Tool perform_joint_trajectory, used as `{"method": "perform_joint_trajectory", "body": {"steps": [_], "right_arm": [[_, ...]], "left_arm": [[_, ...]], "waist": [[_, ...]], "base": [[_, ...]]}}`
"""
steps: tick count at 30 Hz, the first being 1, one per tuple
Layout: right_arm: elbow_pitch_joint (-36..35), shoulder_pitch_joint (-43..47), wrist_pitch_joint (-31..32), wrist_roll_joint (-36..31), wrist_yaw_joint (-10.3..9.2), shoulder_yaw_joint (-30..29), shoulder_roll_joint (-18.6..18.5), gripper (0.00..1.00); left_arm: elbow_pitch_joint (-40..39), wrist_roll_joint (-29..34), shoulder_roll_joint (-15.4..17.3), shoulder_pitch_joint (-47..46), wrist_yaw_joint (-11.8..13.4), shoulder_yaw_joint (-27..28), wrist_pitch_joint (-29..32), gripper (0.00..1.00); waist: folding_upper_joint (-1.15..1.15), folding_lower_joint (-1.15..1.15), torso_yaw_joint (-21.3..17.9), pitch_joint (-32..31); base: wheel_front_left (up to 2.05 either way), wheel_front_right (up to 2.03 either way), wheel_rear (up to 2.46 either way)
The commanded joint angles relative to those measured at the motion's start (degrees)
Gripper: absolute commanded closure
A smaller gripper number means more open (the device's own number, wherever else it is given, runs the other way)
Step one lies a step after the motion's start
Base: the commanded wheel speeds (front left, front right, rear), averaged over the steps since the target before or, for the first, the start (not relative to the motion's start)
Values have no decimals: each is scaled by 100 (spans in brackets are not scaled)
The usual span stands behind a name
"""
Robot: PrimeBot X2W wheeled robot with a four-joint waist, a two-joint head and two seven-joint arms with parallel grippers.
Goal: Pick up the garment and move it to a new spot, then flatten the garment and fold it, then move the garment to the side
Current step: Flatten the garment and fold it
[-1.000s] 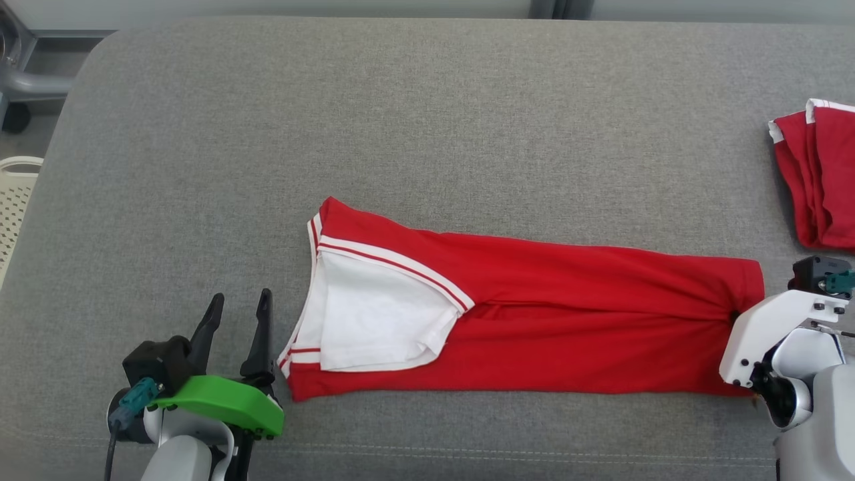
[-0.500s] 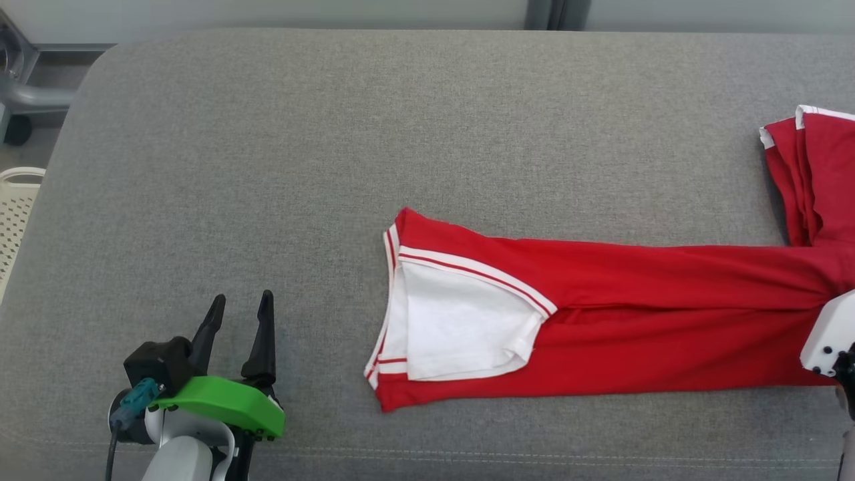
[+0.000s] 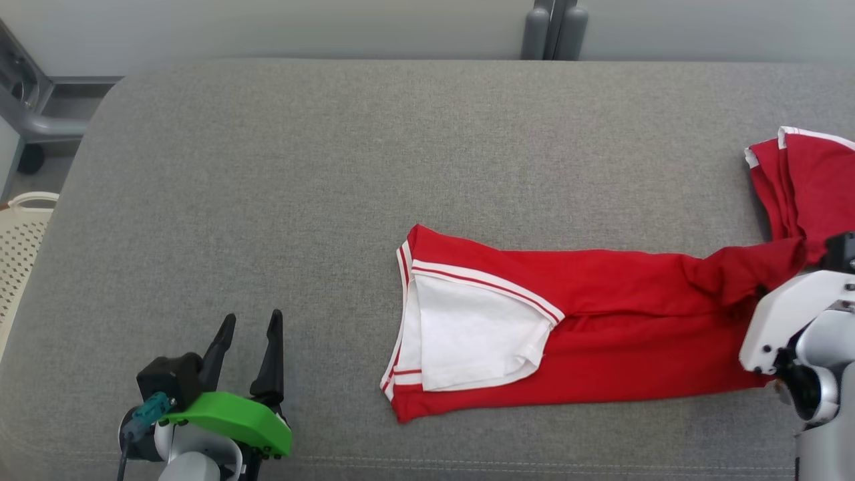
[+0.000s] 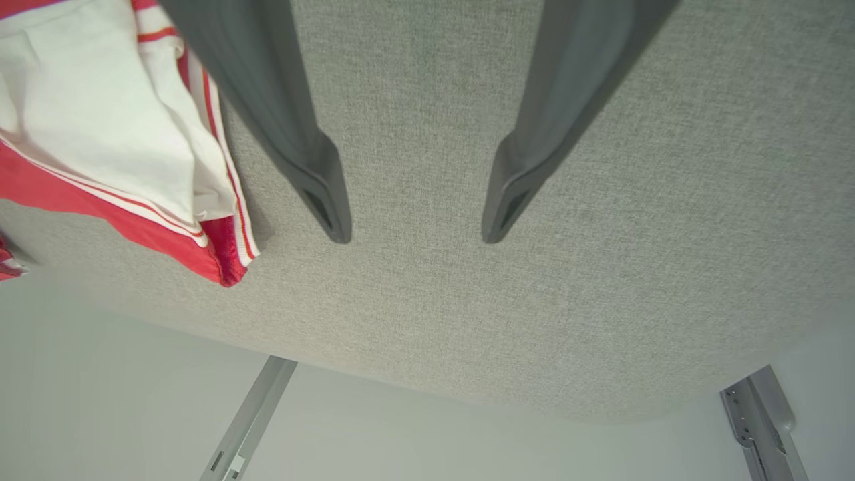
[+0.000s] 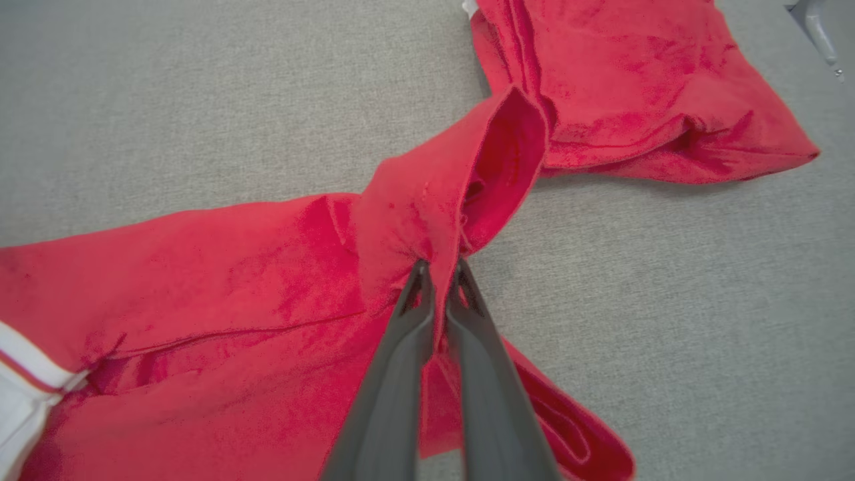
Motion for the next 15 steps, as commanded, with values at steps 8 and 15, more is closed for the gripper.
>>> {"method": "perform_joint_trajectory", "body": {"steps": [8,15], "right_arm": [[7,352,280,974,-8,1528,-11,100],[462,-49,169,1619,-7,2558,-10,100]], "left_arm": [[39,-103,96,254,-27,-40,1,0],[7,-78,96,228,-4,-78,0,0]], "waist": [[0,0,-10,-400],[0,0,16,-397]], "base": [[0,0,0],[0,0,0]]}}
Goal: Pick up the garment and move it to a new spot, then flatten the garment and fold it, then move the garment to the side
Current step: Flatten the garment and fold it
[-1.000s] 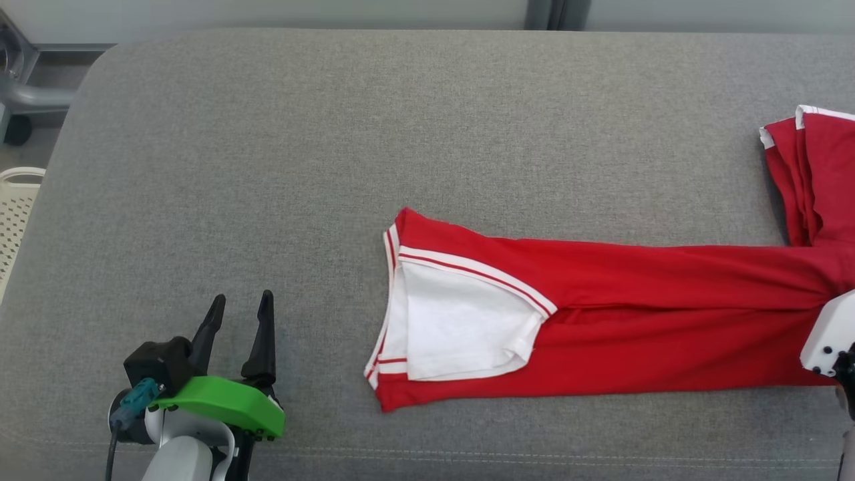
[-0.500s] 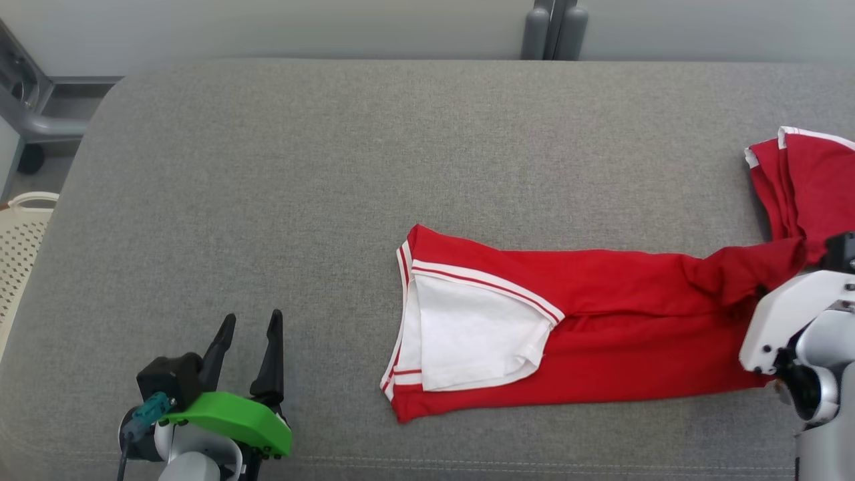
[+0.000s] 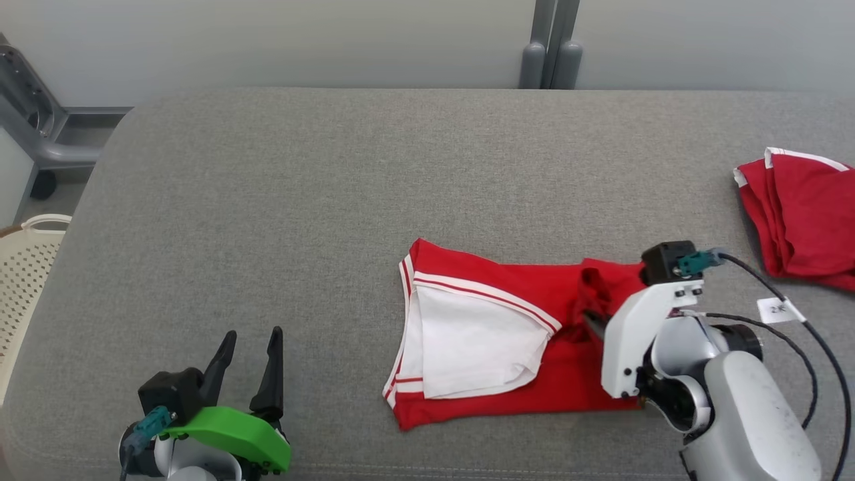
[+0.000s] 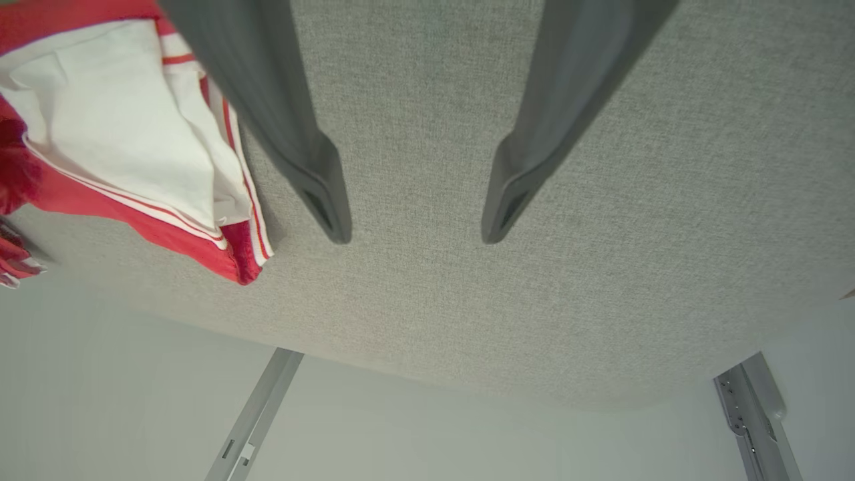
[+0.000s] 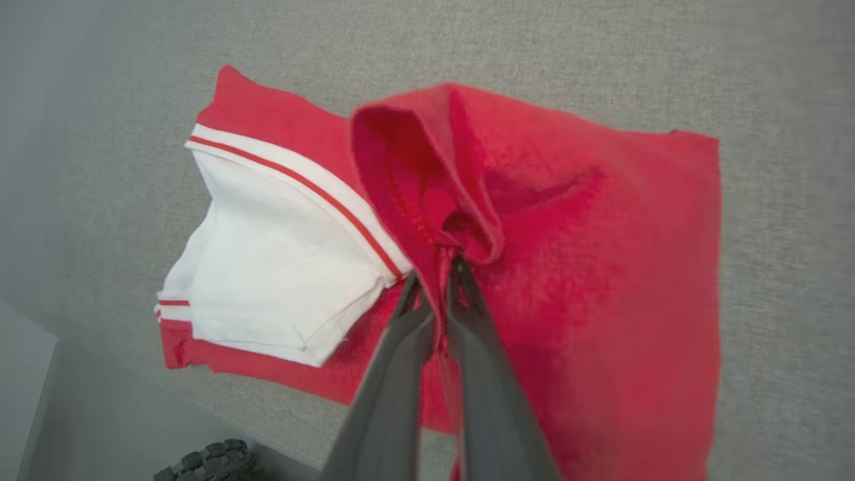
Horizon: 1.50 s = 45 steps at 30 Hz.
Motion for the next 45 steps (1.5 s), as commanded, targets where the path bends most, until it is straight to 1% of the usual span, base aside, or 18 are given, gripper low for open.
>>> {"method": "perform_joint_trajectory", "body": {"steps": [1,2,3,4,10,16,23,28,35,36,37,45], "right_arm": [[170,-135,-81,224,-3,179,-10,100],[399,-294,-187,405,-3,403,-12,100],[512,-367,-238,436,-2,521,-8,100],[512,-367,-238,436,-2,521,-8,100],[1230,-858,-610,855,-2,1117,-9,100],[1892,-1331,-991,1268,-2,1584,-10,100],[2651,-1767,-1386,1524,-2,1844,-8,100],[3069,-1932,-1587,1707,-2,2054,-8,100],[3506,-2133,-1866,1960,-2,2353,-8,100],[3548,-2161,-1895,2007,-2,2394,-9,55],[3586,-2177,-1928,2067,-2,2435,-8,0],[3548,-2395,-2366,2728,-2,2726,-11,0]], "left_arm": [[2,1,5,-18,10,-25,1,0],[2,19,-24,-89,9,-72,12,0],[8,26,-28,-120,8,-98,18,0],[8,26,-28,-120,8,-98,18,0],[21,43,-61,-277,-3,-269,21,0],[23,58,-77,-432,-10,-438,44,0],[2,118,-144,-654,-14,-629,26,0],[-67,211,-138,-758,-5,-709,7,0],[-295,471,-58,-829,132,-765,-13,0],[-310,473,-52,-824,135,-757,-10,0],[-318,468,-44,-814,151,-744,-3,0],[-363,350,63,-675,229,-566,-8,0]], "waist": [[0,0,32,16],[0,0,80,41],[0,0,108,51],[0,0,108,51],[0,0,300,117],[0,0,526,191],[0,0,874,257],[0,0,1041,284],[0,0,1198,301],[0,0,1210,301],[0,0,1218,299],[0,0,1122,240]], "base": [[0,0,0],[0,0,0],[0,0,0],[0,0,0],[0,0,0],[0,0,0],[0,0,0],[0,0,0],[0,0,0],[0,0,0],[0,0,0],[0,0,0]]}}
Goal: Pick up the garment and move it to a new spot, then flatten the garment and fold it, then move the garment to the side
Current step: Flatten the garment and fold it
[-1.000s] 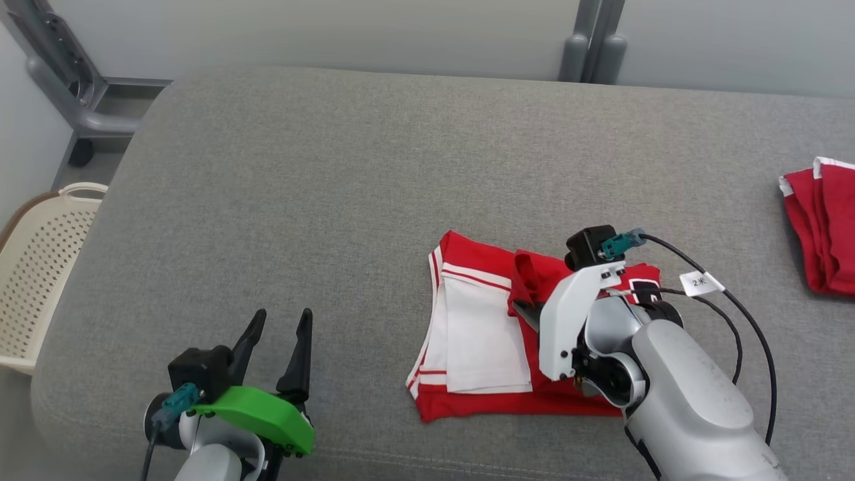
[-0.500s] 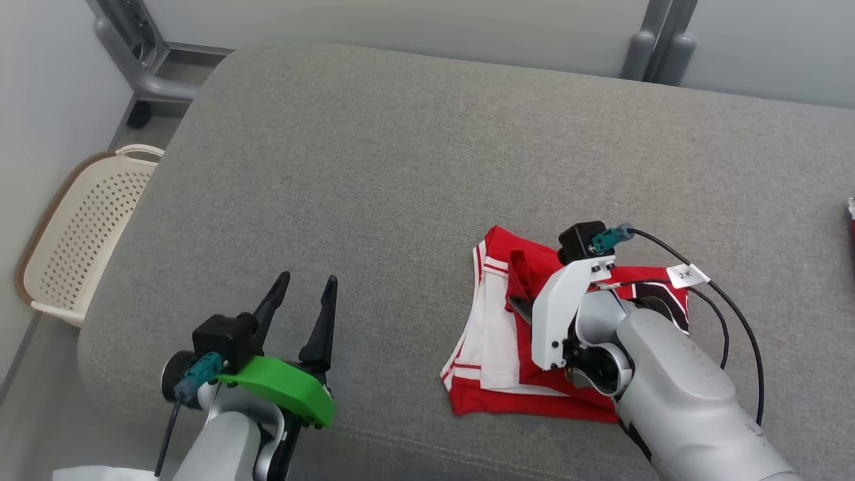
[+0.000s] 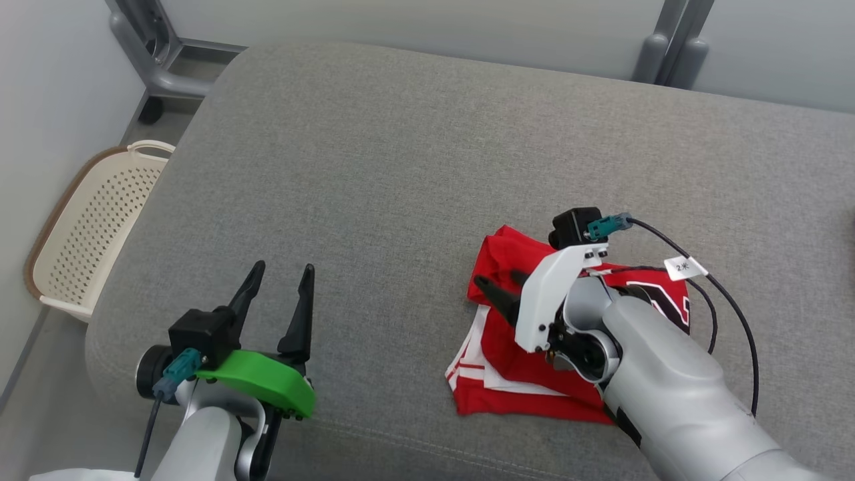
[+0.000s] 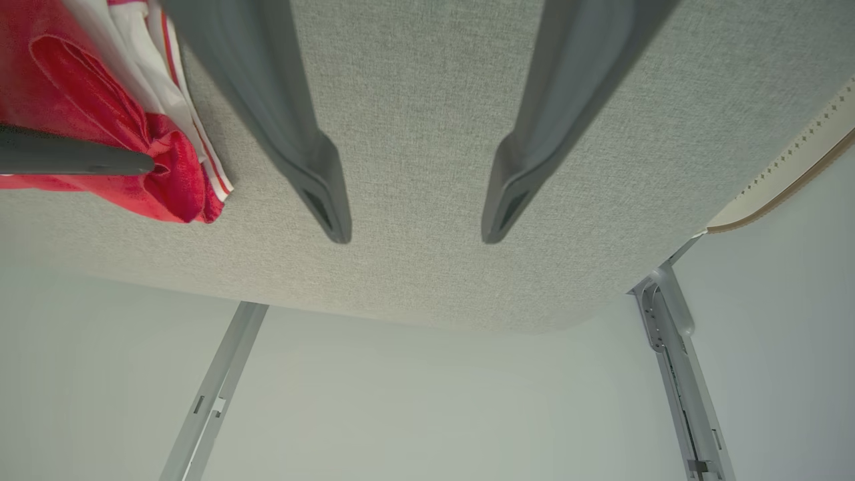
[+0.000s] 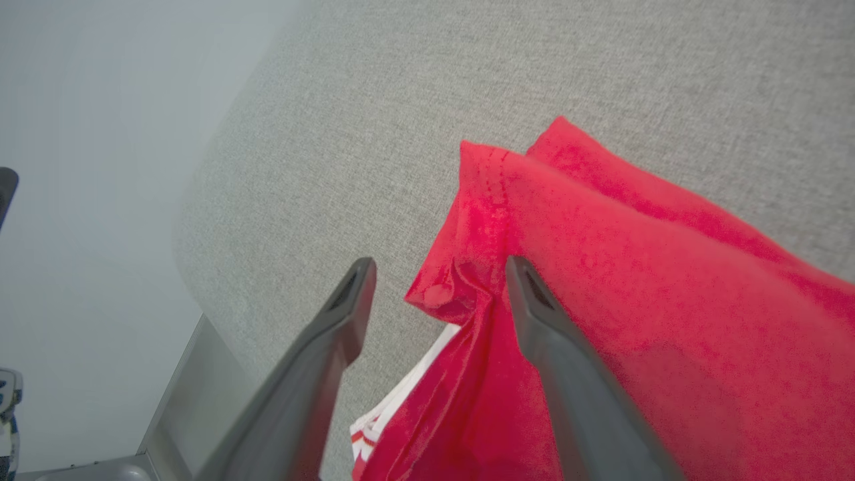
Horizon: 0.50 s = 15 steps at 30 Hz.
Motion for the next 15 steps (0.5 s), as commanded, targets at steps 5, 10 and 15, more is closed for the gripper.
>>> {"method": "perform_joint_trajectory", "body": {"steps": [5,10,15], "right_arm": [[52,-289,-346,175,-1,-71,-18,0],[134,-391,-328,-115,-1,-402,-23,0],[252,-148,-212,-1000,-1,-1245,-242,0]], "left_arm": [[-48,-92,101,153,80,108,-26,0],[-82,-160,106,289,86,118,-21,0],[-85,-203,99,401,100,91,-17,0]], "waist": [[0,0,-180,-84],[0,0,-398,-180],[0,0,-657,-290]], "base": [[0,0,0],[0,0,0],[0,0,0]]}}
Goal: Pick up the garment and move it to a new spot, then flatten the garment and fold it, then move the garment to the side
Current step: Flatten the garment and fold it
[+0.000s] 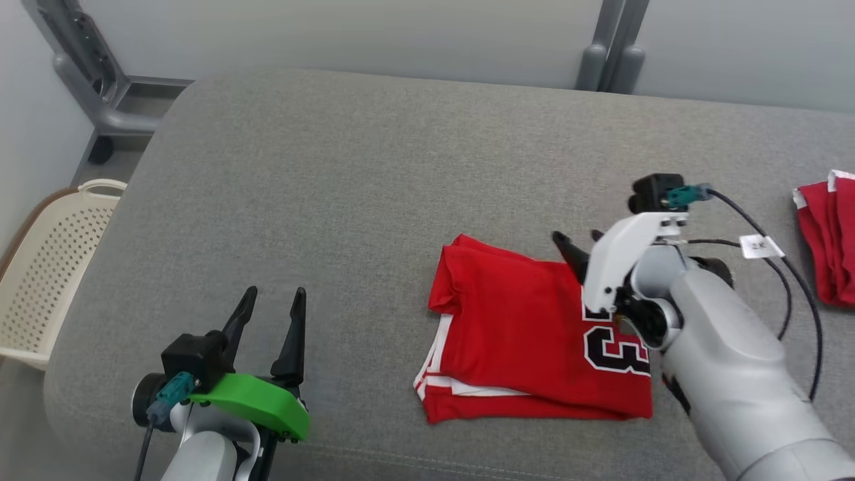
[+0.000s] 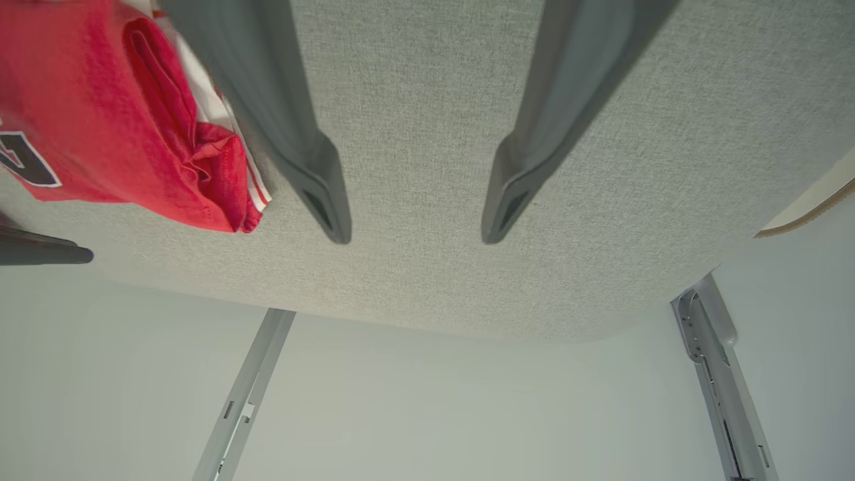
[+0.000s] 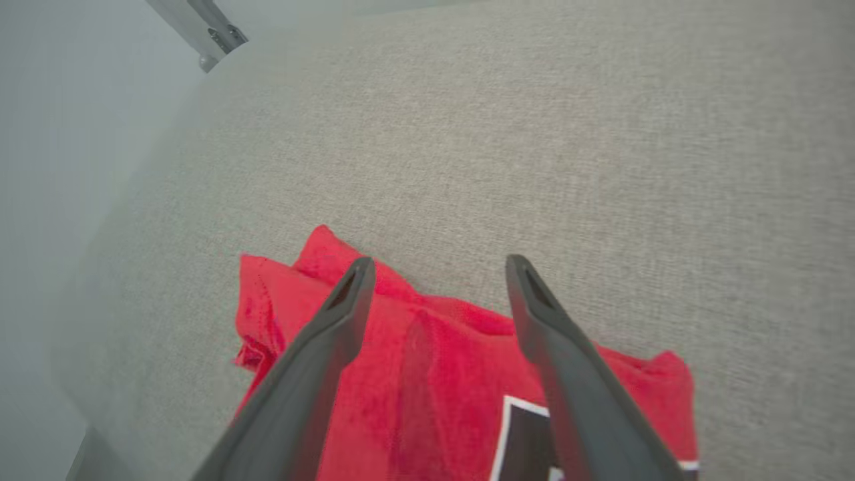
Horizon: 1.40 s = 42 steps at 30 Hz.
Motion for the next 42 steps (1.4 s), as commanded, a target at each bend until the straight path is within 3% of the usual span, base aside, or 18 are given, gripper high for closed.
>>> {"method": "perform_joint_trajectory", "body": {"steps": [1,6,13,18,24,25,26,28,42], "right_arm": [[-28,207,81,-220,-1,-211,-106,0],[-628,776,519,-966,-1,-1236,-246,0],[-2428,1859,1432,-1661,-1,-2234,83,0],[-3453,2449,1583,-1494,0,-2157,175,0],[-3603,2699,1117,-1174,-1,-1407,168,0],[-3552,2665,1011,-1145,-1,-1285,169,16],[-3493,2610,892,-1102,-1,-1183,167,56],[-3341,2481,693,-1083,0,-956,168,100],[-1933,1631,-280,-817,-1,61,166,100]], "left_arm": [[-15,-21,16,90,26,-12,-4,0],[-13,-61,2,159,40,-29,-1,0],[-2,-96,-8,166,29,-84,-1,0],[27,-105,-30,89,-6,-151,-2,0],[74,-129,2,38,-24,-194,-2,0],[77,-131,6,30,-26,-197,-1,0],[81,-137,8,20,-30,-201,-1,0],[87,-137,-8,-10,-30,-220,1,0],[166,-165,-95,-218,-82,-294,-10,0]], "waist": [[0,0,-189,-112],[0,0,-395,-203],[0,0,-540,-210],[0,0,-490,-186],[0,0,-344,-123],[0,0,-316,-108],[0,0,-290,-93],[0,0,-219,-57],[0,0,293,212]], "base": [[0,0,0],[0,0,0],[0,0,0],[0,0,0],[0,0,0],[0,0,0],[0,0,0],[0,0,0],[0,0,0]]}}
